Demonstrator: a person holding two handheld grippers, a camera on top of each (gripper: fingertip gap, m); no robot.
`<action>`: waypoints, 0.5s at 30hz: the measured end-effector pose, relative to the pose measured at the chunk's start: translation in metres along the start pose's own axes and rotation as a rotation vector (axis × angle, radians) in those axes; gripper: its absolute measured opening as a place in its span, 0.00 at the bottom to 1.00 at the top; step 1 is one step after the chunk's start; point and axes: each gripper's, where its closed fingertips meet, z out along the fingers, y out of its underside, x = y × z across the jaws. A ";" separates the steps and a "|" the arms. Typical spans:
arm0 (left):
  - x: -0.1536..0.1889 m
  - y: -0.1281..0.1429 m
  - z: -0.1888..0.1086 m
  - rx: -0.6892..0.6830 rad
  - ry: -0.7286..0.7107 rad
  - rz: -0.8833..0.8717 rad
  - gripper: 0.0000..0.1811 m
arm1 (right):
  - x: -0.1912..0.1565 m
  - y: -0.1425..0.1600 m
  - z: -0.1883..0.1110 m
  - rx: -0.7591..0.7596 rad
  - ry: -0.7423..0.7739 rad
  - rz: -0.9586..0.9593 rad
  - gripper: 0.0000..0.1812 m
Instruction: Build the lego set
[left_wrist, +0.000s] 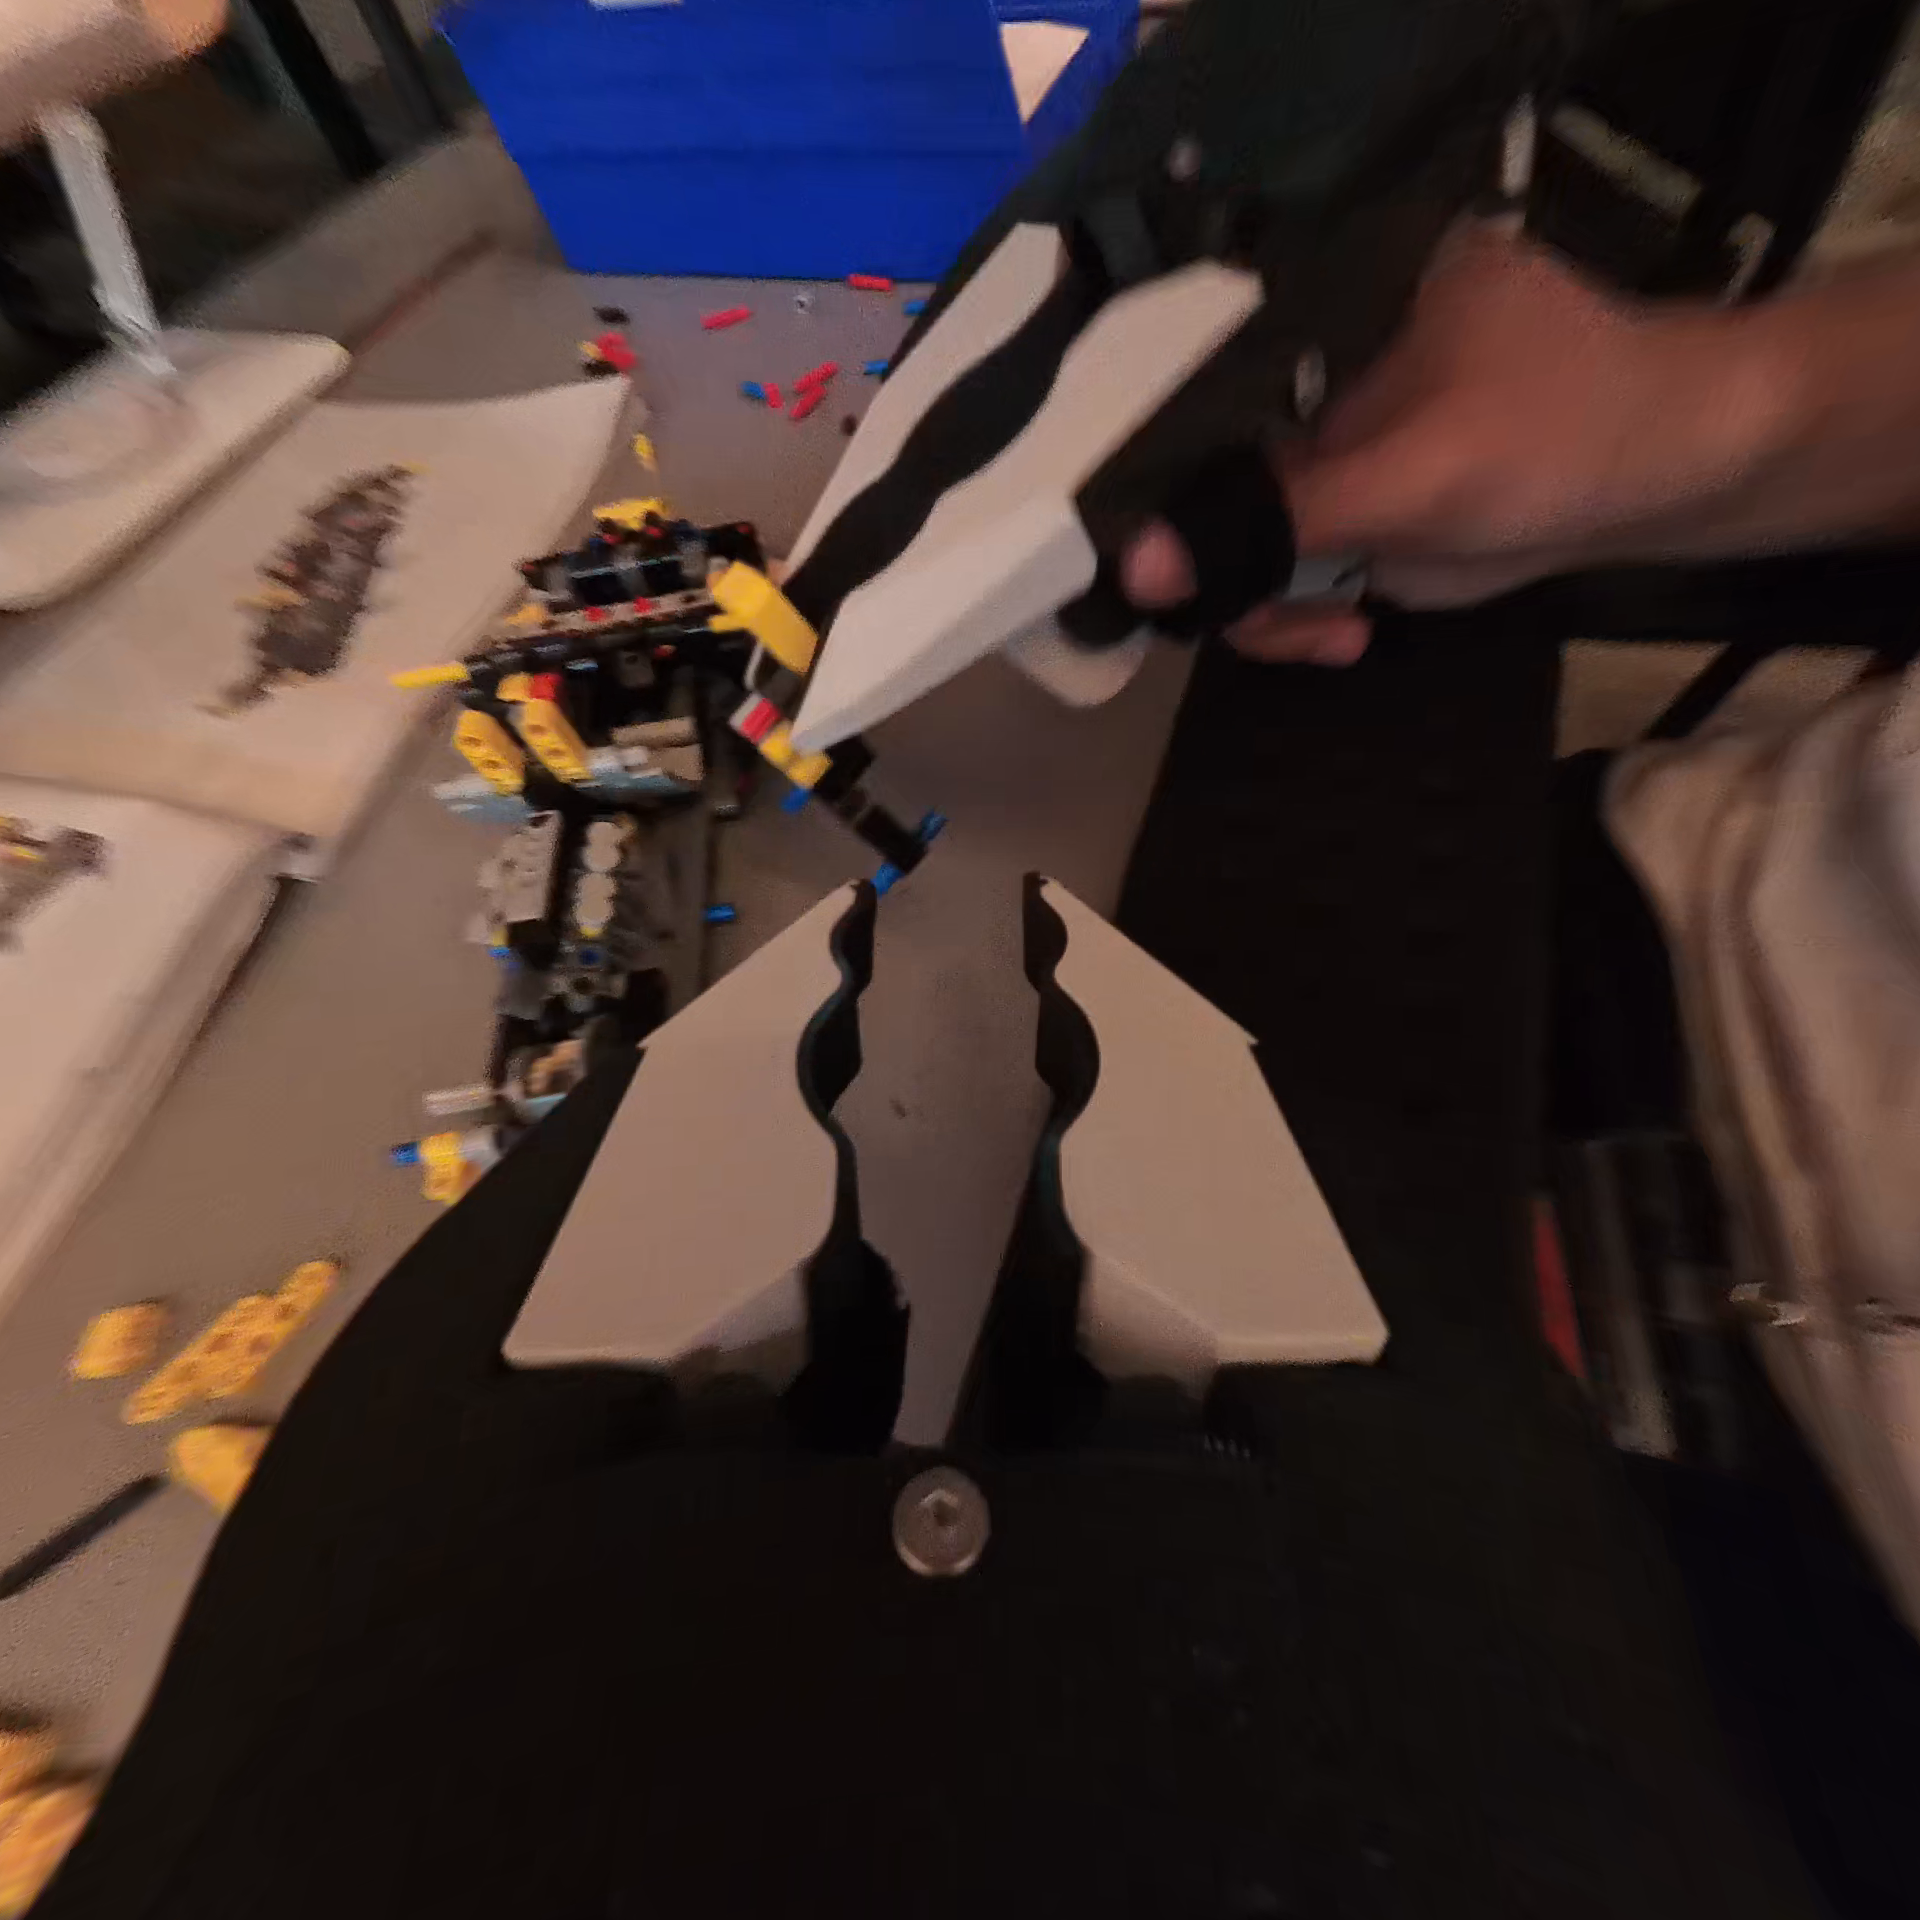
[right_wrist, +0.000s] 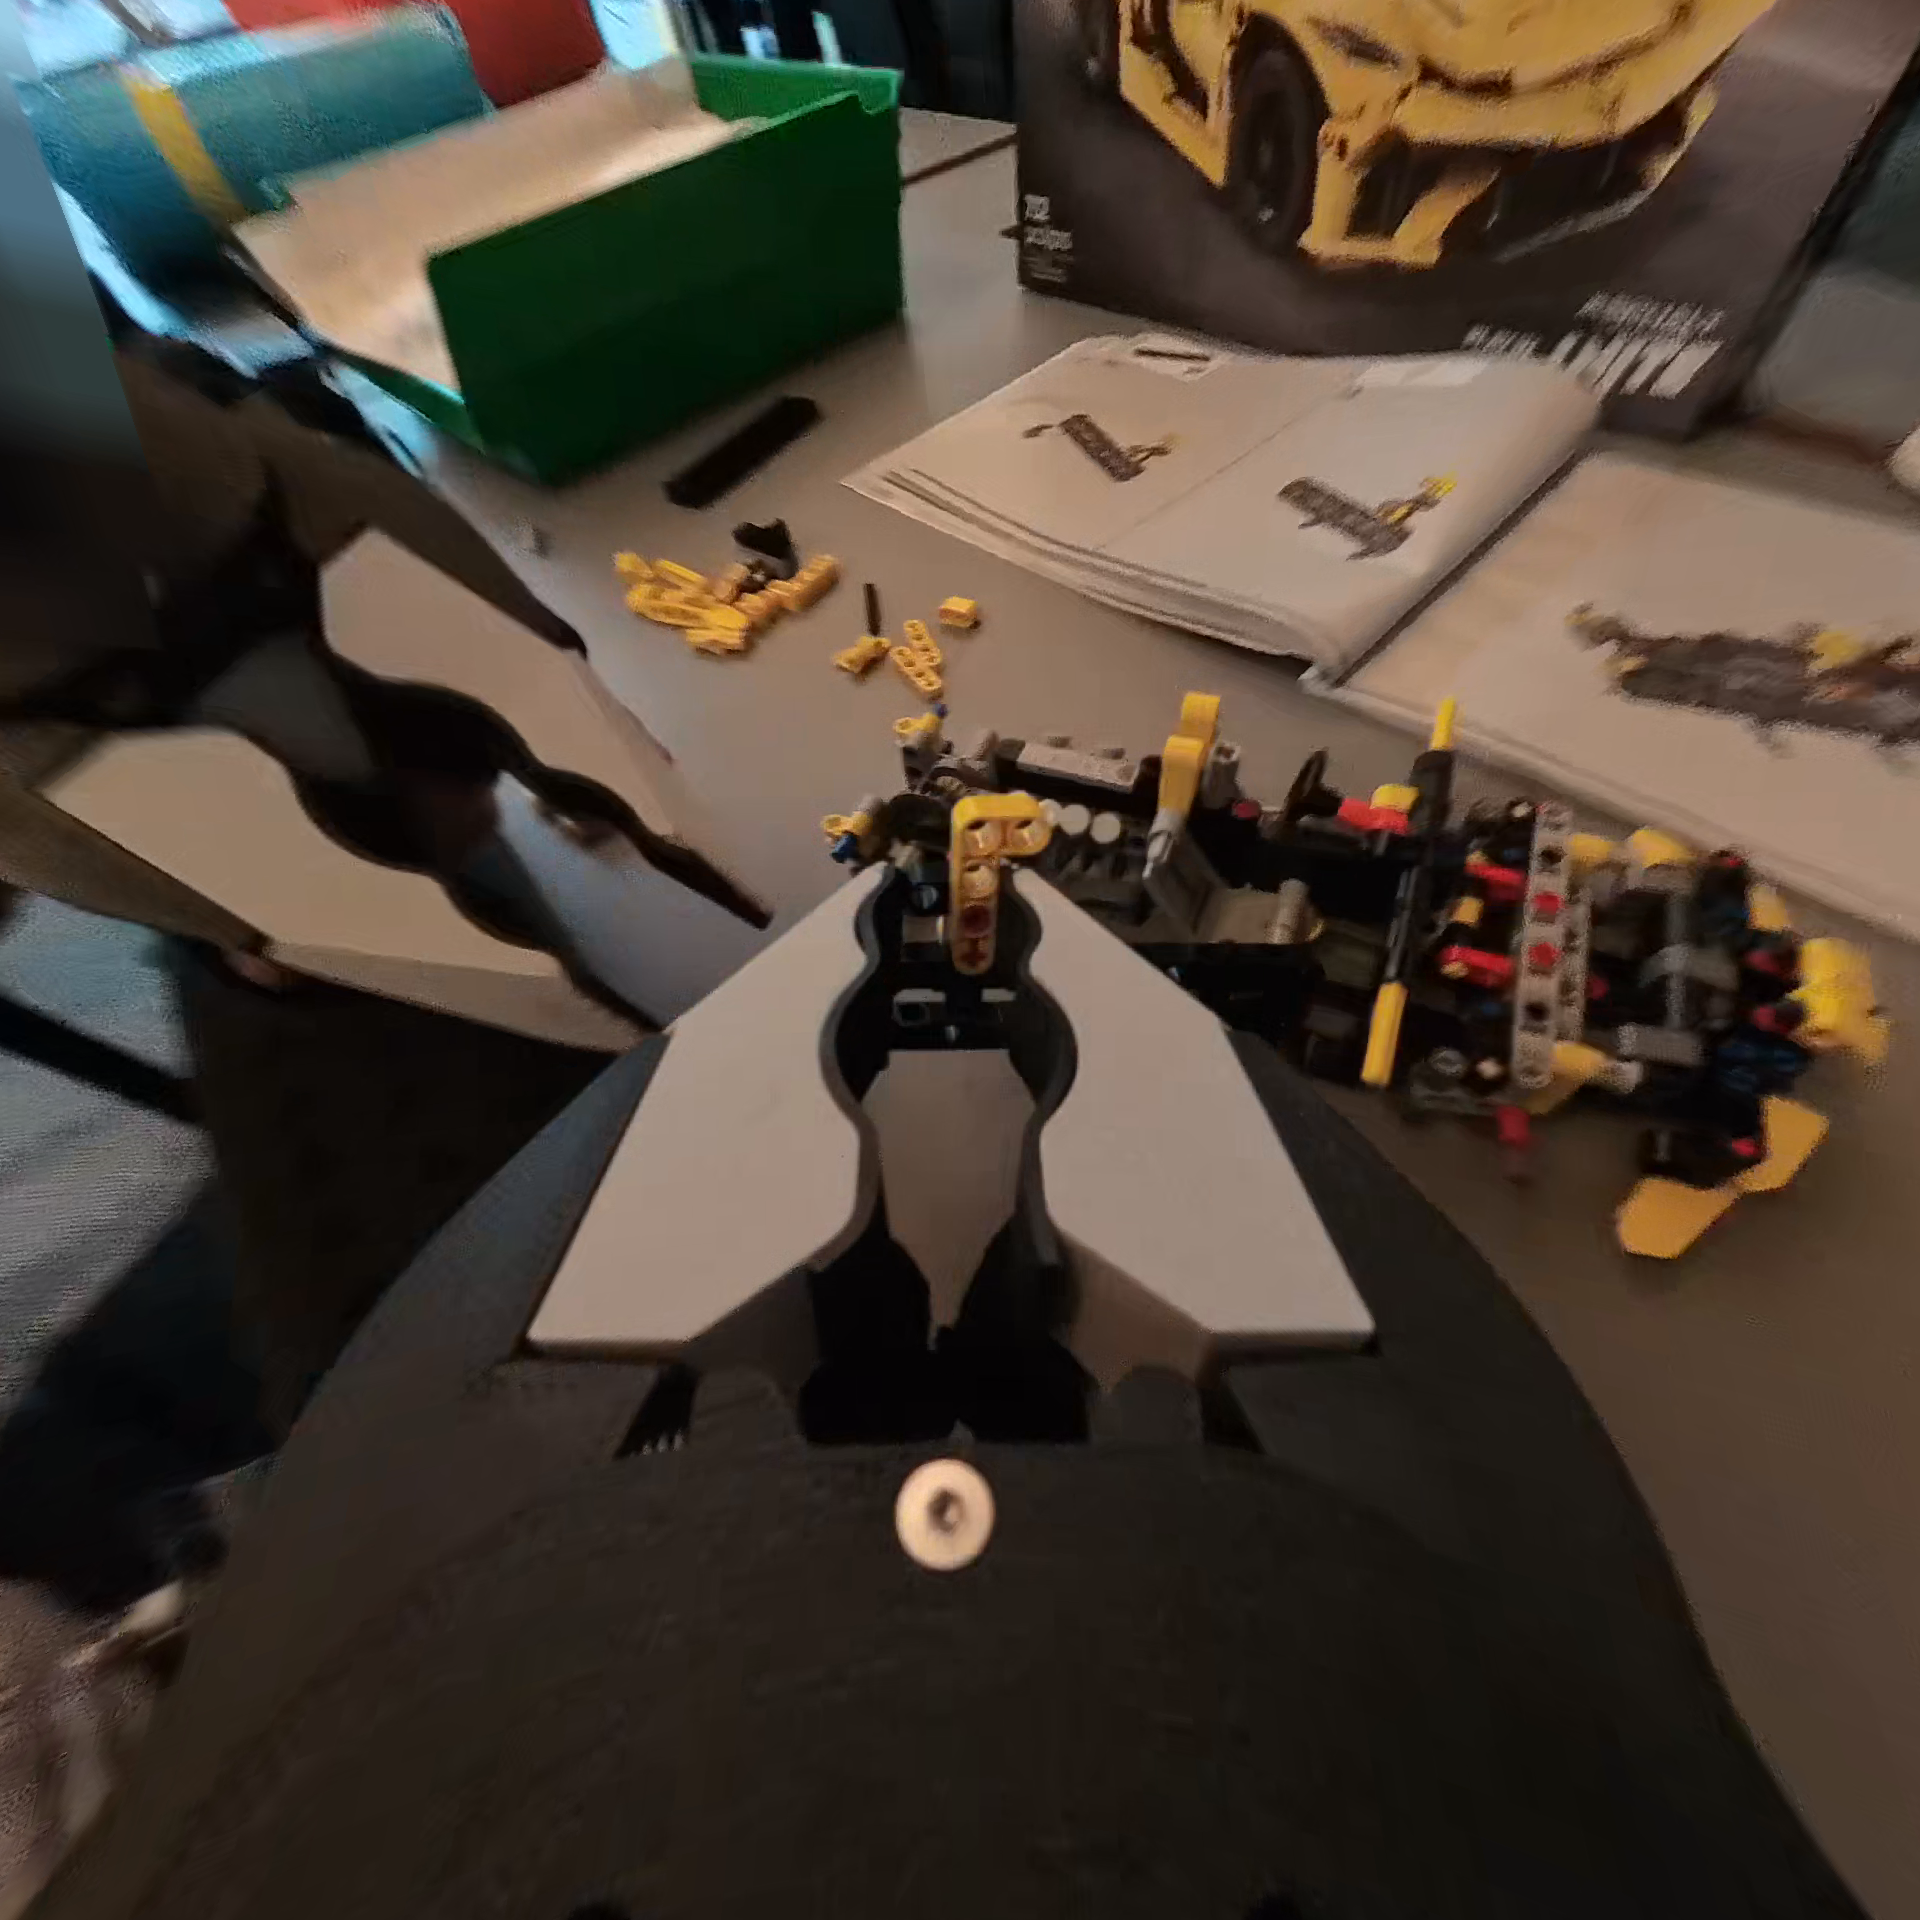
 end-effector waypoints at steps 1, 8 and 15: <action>0.002 -0.005 -0.001 0.013 0.041 -0.057 0.16 | -0.003 0.000 0.003 -0.002 0.050 -0.078 0.09; -0.032 -0.022 -0.016 0.132 0.086 -0.387 0.16 | -0.013 0.002 0.014 -0.017 0.234 -0.358 0.09; -0.029 -0.021 -0.004 0.122 0.109 -0.387 0.15 | -0.020 0.007 0.018 -0.047 0.278 -0.481 0.09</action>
